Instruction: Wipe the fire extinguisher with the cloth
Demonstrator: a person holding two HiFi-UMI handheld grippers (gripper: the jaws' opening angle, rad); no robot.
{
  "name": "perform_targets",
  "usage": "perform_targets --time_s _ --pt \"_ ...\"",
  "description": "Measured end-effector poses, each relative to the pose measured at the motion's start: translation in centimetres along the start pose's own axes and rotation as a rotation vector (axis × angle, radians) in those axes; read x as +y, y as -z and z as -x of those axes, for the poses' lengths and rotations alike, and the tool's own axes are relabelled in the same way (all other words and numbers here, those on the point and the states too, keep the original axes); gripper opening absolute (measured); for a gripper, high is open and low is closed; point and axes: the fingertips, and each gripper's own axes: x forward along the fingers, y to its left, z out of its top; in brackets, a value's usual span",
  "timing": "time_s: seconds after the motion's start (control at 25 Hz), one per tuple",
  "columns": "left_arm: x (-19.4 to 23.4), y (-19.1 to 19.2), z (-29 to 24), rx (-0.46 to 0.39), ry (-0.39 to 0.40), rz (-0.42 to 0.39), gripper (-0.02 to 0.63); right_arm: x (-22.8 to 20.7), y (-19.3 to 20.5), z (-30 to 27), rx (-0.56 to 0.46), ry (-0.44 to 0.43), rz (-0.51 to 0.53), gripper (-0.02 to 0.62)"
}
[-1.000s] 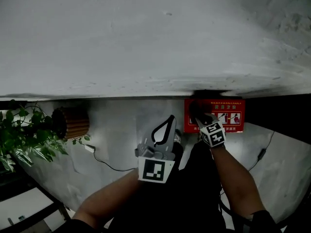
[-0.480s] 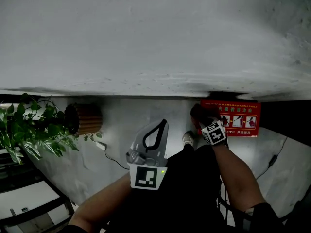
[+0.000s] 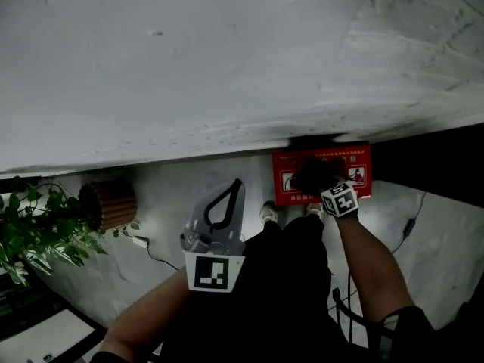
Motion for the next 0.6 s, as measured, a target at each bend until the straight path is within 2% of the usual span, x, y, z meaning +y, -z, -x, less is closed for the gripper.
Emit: perform_targets --time_s 0.16,0.32,0.6 --pt "-0.8 -0.5 -0.7 0.023 0.016 0.005 0.0 -3.6 1.7 2.4 0.022 0.054 -0.049 0.063" --pt "-1.2 -1.5 -1.1 -0.006 0.016 0.01 0.0 -6.8 3.5 4.4 0.043 0.106 -0.078 0.063" --pt "-1.1 -1.0 -0.5 0.003 -0.011 0.035 0.0 -9.7 5.3 6.3 0.065 0.167 -0.102 0.063"
